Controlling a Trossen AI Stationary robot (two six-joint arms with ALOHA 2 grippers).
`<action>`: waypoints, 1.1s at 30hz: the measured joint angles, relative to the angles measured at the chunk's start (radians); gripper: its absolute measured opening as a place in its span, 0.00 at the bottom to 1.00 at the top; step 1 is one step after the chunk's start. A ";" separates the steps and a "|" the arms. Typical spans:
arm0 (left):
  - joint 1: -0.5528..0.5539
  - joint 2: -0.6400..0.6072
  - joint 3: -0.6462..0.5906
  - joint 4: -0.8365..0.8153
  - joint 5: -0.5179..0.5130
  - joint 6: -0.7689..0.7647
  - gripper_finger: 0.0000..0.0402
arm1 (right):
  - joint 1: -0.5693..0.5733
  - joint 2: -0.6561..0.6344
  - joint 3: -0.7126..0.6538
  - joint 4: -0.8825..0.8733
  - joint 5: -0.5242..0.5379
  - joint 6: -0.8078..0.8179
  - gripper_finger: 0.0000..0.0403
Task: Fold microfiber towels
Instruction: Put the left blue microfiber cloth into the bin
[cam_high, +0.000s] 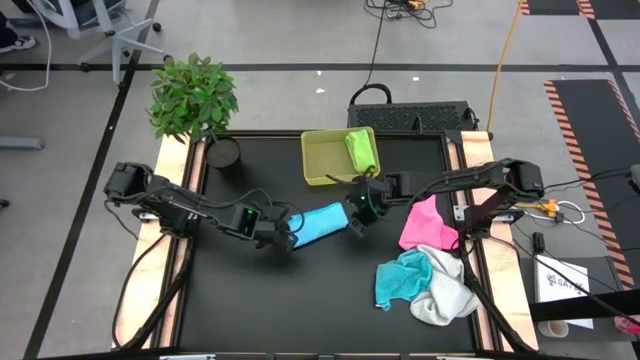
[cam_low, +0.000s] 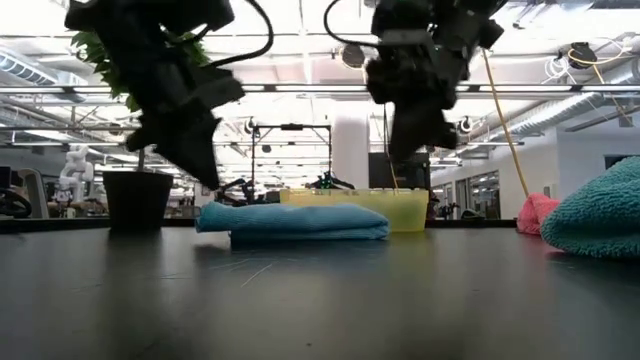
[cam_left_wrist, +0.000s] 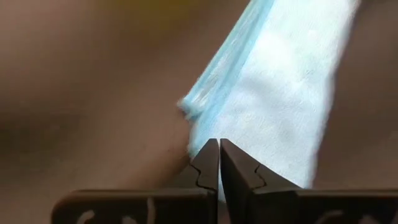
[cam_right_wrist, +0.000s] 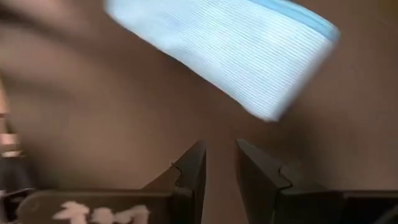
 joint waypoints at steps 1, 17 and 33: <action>0.003 0.008 0.000 0.011 -0.001 0.006 0.05 | 0.000 0.000 0.000 -0.027 0.023 0.003 0.18; 0.013 0.039 0.002 0.019 0.011 0.014 0.08 | -0.026 0.121 0.000 0.182 0.076 0.058 0.43; 0.030 0.040 0.002 0.014 0.007 0.018 0.09 | -0.064 0.204 -0.001 0.191 0.075 0.036 0.55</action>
